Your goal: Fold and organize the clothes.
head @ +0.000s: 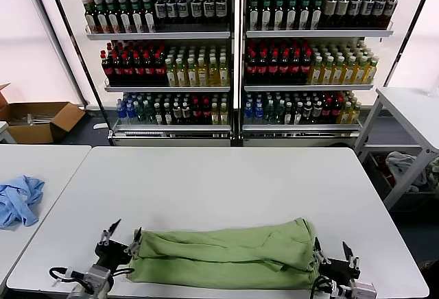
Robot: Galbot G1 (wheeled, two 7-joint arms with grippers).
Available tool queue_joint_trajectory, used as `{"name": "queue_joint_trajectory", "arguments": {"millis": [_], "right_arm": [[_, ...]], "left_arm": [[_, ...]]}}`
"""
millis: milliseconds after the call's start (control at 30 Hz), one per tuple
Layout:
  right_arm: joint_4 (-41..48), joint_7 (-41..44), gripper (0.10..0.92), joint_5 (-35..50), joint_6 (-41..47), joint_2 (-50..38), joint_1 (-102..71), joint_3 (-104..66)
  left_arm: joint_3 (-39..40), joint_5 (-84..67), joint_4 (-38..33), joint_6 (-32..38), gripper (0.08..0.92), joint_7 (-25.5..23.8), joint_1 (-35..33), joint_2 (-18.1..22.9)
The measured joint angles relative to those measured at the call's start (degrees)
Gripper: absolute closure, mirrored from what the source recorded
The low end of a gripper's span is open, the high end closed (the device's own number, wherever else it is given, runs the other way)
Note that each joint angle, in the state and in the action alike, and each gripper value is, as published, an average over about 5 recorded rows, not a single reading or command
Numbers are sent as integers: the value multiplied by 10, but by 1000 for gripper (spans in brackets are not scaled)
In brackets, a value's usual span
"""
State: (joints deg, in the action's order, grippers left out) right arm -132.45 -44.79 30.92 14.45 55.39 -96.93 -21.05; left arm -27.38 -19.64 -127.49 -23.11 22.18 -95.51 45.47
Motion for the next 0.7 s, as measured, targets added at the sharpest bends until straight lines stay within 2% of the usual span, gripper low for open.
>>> {"name": "queue_joint_trajectory", "arguments": {"millis": [100,200,400,700], "right_arm": [[-4,17,206,-25,-20,-3,2,-15],[-6,43,203,-37,-44,-7,0,-33],[3,128,203,-27,-106,-20,-21,-78],[36,254,203,3,-202,-38,-75,-151]], "left_arm": [[-27,-36,-25,-10,221,9,-11,6],[-42,-70,-47,-14,184,14,-25,13],[-44,-109,-63,6,177,14,-57,31],[-14,-126,-51,79,177,13,-97,45]]}}
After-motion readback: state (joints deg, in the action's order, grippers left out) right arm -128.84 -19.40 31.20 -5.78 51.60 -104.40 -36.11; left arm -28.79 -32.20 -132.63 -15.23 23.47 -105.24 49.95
